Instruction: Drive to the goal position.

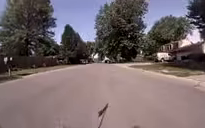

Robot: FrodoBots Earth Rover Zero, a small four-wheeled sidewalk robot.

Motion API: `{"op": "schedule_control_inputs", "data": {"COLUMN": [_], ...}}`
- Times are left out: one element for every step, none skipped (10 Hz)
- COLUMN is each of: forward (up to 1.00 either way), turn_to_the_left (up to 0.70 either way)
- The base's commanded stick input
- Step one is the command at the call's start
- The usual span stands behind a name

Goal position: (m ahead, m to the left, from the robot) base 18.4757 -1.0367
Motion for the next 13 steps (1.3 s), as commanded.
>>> {"op": "schedule_control_inputs", "data": {"forward": [0.69,0.69,0.69,0.69,0.69,0.69,0.69,0.69,0.69,0.69,0.69,0.69,0.69], "turn_to_the_left": [0.03,0.03,0.03,0.03,0.03,0.03,0.03,0.03,0.03,0.03,0.03,0.03,0.03]}}
